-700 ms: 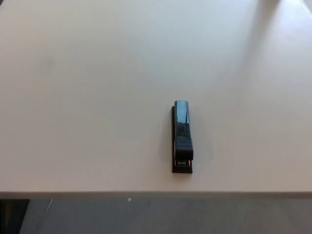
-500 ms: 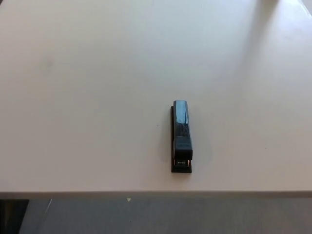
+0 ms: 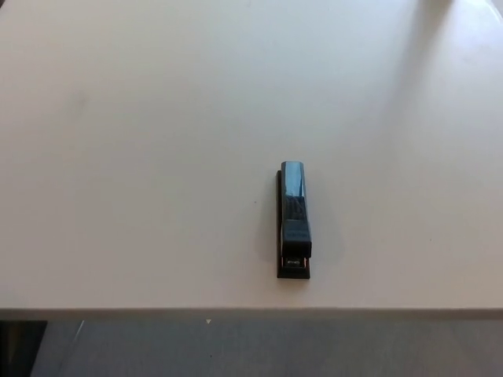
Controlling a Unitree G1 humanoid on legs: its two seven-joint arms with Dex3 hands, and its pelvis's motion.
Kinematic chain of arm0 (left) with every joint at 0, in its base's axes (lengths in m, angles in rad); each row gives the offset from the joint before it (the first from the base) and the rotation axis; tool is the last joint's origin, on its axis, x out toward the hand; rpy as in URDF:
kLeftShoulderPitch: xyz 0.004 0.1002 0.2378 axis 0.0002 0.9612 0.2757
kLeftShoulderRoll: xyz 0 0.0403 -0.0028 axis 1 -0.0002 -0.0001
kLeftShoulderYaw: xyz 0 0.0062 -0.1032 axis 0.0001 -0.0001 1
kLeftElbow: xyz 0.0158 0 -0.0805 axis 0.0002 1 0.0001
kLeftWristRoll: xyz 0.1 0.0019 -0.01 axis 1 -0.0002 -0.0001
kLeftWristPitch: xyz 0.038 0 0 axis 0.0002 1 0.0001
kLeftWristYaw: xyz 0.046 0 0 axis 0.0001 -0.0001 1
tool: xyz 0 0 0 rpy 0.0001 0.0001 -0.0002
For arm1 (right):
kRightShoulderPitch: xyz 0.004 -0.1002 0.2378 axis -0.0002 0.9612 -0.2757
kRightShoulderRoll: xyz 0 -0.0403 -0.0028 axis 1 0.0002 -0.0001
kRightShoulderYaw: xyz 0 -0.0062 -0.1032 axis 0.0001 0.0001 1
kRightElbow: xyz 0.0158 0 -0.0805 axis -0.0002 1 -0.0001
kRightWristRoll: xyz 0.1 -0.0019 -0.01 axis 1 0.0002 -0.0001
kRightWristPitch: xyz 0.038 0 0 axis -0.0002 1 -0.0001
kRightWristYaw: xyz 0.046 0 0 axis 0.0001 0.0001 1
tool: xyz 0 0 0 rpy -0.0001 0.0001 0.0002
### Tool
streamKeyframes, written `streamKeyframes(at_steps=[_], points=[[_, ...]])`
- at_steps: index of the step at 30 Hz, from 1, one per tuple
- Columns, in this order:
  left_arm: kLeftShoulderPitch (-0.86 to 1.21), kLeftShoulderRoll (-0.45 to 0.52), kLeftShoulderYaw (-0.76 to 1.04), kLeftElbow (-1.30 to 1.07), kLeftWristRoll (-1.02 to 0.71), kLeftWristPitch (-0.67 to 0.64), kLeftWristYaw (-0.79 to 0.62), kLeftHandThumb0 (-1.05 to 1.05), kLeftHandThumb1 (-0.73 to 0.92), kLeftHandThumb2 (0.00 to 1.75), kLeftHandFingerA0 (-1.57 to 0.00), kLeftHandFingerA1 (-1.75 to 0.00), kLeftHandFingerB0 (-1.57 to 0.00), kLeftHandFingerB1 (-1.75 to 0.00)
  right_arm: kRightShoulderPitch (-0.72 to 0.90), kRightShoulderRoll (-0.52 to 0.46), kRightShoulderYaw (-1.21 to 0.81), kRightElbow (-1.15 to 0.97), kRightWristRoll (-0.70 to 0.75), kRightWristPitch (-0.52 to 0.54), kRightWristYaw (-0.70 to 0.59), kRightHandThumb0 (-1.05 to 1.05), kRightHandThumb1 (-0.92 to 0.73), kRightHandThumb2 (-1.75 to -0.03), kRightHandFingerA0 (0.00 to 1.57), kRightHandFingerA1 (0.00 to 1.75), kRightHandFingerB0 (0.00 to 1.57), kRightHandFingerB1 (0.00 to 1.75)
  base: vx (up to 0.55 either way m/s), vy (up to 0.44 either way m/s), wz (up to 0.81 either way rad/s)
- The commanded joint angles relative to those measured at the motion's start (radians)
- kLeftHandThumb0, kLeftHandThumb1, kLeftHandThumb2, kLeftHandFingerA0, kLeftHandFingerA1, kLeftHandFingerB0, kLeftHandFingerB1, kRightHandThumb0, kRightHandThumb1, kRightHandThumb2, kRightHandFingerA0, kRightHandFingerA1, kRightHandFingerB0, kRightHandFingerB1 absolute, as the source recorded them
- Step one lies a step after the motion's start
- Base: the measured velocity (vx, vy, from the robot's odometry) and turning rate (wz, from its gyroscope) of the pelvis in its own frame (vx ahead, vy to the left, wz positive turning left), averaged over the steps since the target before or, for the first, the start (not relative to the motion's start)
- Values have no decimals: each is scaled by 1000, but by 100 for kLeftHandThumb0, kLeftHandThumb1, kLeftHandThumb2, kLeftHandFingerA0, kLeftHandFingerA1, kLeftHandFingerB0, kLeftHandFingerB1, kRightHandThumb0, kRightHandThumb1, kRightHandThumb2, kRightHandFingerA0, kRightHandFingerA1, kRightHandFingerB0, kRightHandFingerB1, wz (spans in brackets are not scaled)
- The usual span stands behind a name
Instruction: The robot uses its right hand to press on the stapler that is in the middle of the desk
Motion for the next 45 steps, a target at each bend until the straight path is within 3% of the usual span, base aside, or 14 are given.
streamKeyframes(at_steps=[1,4,9,11,12,20,22,23,26,27,32,37,39,45], points=[[-8,27,4,5,-14,-20,-9,-41,92,93,-1,-37,-7,-31,55,-35,-127,13,141,-12,-25,13,-64,-60,102,61,81,53,0,0,0],[-8,28,3,4,-13,-13,-6,-40,92,94,0,-37,-6,-32,63,-56,-239,4,218,-16,-22,-5,-67,-59,107,70,71,50,0,0,0],[-14,38,6,3,-14,-13,-11,-36,92,85,-6,-34,-5,-28,56,-129,-372,-44,295,-78,-71,6,-71,-58,109,69,75,53,0,0,0],[-18,42,5,-1,-14,-7,-15,-32,92,86,-5,-35,-4,-28,23,-200,-487,-100,383,-126,-59,17,-77,-62,112,93,86,72,0,0,0],[-19,45,3,-4,-10,-6,-12,-19,86,127,-3,-50,0,-48,12,-217,-503,-115,387,-141,-61,16,-80,-63,114,101,87,75,0,0,0],[-27,48,0,13,-6,-20,-12,-20,86,128,-2,-50,0,-48,-58,-253,-533,-625,384,-95,-47,15,-66,-86,124,117,82,92,0,0,0],[-27,48,1,11,-7,-16,-11,-20,86,127,-2,-49,0,-48,-62,-247,-496,-844,356,-17,-101,5,-72,-76,129,118,82,89,0,0,0],[-27,49,1,11,-7,-14,-12,-20,86,128,-2,-49,0,-48,-67,-248,-463,-996,342,36,-123,14,-57,-102,129,119,88,96,0,0,0],[-31,53,-3,10,-2,-14,-8,-20,86,127,-2,-49,0,-48,-97,-254,-422,-1132,346,86,-126,15,-58,-96,131,117,93,100,0,0,0],[-31,53,-3,13,-2,-16,-11,-21,86,127,-2,-49,0,-48,-116,-258,-395,-1185,364,96,-105,19,-54,-111,131,120,101,102,0,0,0],[-30,51,-3,12,-4,-10,-11,-20,86,127,-2,-49,0,-47,-247,-278,-206,-1421,401,220,-95,25,-60,-102,135,108,94,101,0,0,0],[-24,43,-1,15,-11,-20,-27,-20,87,128,-2,-49,0,-48,-412,-244,-10,-1499,379,269,-55,7,-63,-93,139,101,95,96,0,0,0],[-23,43,-5,16,-4,-18,-12,-20,86,127,-2,-49,0,-47,-513,-192,109,-1511,350,288,-17,-1,-76,-84,135,108,81,97,0,0,0],[-28,45,-1,18,-11,-15,-19,-19,87,128,-1,-49,0,-48,-626,-13,279,-1441,289,287,40,3,-71,-80,124,109,87,97,0,0,0]])
